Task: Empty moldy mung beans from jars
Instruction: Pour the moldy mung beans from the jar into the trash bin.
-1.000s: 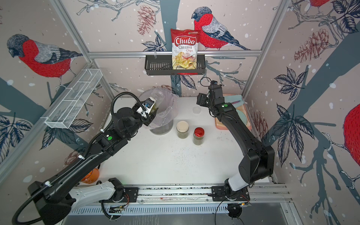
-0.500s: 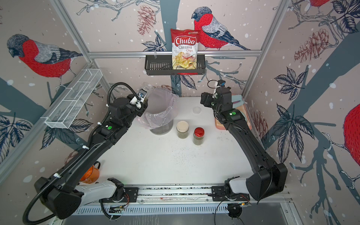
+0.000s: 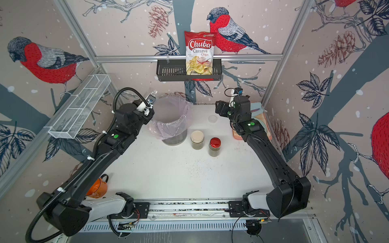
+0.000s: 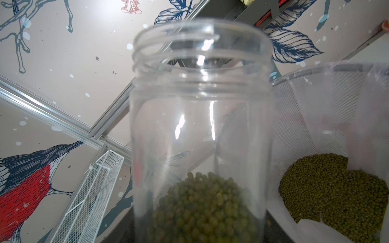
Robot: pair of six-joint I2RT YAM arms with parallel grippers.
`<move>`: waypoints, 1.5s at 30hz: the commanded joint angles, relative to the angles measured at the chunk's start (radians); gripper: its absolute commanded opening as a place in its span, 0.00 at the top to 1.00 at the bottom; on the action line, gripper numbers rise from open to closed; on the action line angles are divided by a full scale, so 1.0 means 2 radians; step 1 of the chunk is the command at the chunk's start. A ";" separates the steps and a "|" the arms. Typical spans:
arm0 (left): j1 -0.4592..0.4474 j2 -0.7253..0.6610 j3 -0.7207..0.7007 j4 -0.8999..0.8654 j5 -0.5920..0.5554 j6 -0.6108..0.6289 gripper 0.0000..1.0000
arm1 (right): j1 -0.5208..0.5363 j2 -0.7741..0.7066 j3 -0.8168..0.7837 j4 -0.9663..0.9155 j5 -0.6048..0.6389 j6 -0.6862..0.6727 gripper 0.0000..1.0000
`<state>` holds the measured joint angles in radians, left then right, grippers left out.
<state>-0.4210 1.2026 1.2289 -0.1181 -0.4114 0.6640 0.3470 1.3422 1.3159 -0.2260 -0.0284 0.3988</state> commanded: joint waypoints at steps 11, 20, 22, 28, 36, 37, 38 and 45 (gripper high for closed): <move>-0.003 0.015 -0.006 0.040 -0.084 0.137 1.00 | -0.001 -0.010 -0.011 0.028 -0.020 0.013 0.16; -0.028 0.022 -0.008 0.053 -0.103 0.197 1.00 | -0.005 -0.008 -0.008 0.030 -0.027 0.016 0.16; -0.032 0.018 -0.012 0.060 -0.103 0.206 1.00 | -0.006 -0.010 -0.007 0.029 -0.027 0.015 0.16; -0.033 0.025 -0.017 0.062 -0.114 0.244 1.00 | -0.007 -0.010 -0.008 0.029 -0.028 0.016 0.16; -0.039 0.028 -0.029 0.074 -0.125 0.298 1.00 | -0.008 -0.005 -0.011 0.032 -0.032 0.020 0.16; -0.040 0.026 -0.029 0.076 -0.124 0.302 1.00 | -0.008 -0.005 -0.011 0.031 -0.034 0.020 0.16; -0.040 0.025 -0.029 0.075 -0.123 0.303 1.00 | -0.008 -0.005 -0.009 0.031 -0.035 0.020 0.16; -0.050 0.018 -0.039 0.063 -0.139 0.323 1.00 | -0.009 -0.004 -0.009 0.033 -0.038 0.022 0.16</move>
<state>-0.5171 1.2453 1.1576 -0.0422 -0.6628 1.2667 0.3309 1.3323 1.2938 -0.1883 -0.0883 0.4271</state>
